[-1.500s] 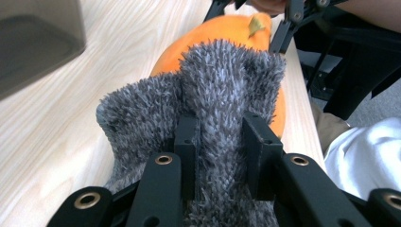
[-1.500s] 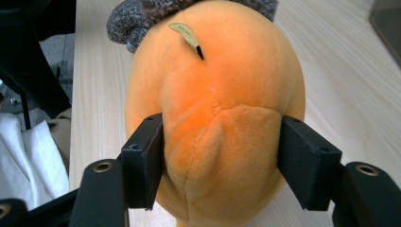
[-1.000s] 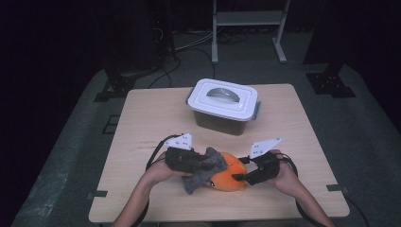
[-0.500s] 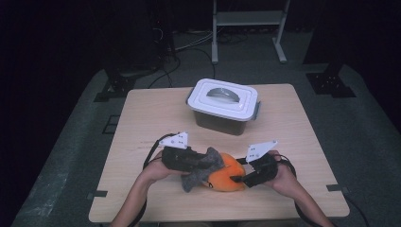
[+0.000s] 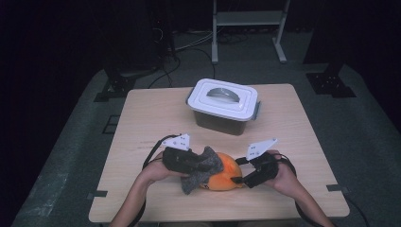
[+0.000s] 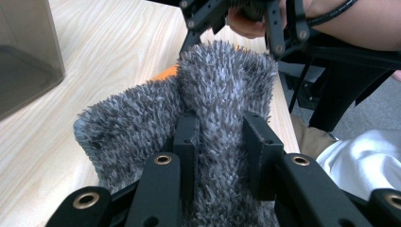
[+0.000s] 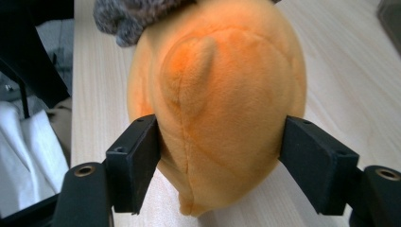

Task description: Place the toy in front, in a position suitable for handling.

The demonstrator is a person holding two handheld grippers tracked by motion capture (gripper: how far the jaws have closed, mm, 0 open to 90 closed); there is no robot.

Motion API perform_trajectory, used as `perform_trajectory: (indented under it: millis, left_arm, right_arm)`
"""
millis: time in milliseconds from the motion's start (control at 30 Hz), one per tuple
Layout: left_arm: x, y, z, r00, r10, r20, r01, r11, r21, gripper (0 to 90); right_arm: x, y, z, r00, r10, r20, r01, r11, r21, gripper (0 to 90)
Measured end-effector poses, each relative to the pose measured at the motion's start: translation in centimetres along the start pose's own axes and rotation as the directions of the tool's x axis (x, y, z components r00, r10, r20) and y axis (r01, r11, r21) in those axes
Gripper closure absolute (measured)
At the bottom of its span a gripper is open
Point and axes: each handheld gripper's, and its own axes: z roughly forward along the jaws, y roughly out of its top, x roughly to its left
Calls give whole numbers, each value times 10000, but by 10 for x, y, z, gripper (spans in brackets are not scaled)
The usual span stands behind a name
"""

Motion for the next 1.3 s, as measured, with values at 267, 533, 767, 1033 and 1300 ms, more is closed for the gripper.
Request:
perform_trajectory:
  millis: [267,533,767,1033,1300]
  left_arm:
    - [-17,28,2,9987,460,-217,-469,9981,-401,699]
    - [-19,30,12,9976,358,-594,-343,9991,255,701]
    - [-4,15,-1,9933,-542,-1019,559,9983,147,701]
    - [-5,14,3,9976,-490,-488,503,9984,258,699]
    - [-9,24,3,9971,-170,-746,168,9999,-28,696]
  right_arm:
    - [14,13,-2,9940,-829,709,829,9966,29,517]
    - [23,14,2,9868,-1413,786,1405,9900,151,518]
    - [12,10,0,9943,-813,684,819,9966,-55,495]
    - [-1,7,1,9969,585,-521,-602,9977,-324,324]
    - [9,11,0,9988,-321,365,333,9989,-330,510]
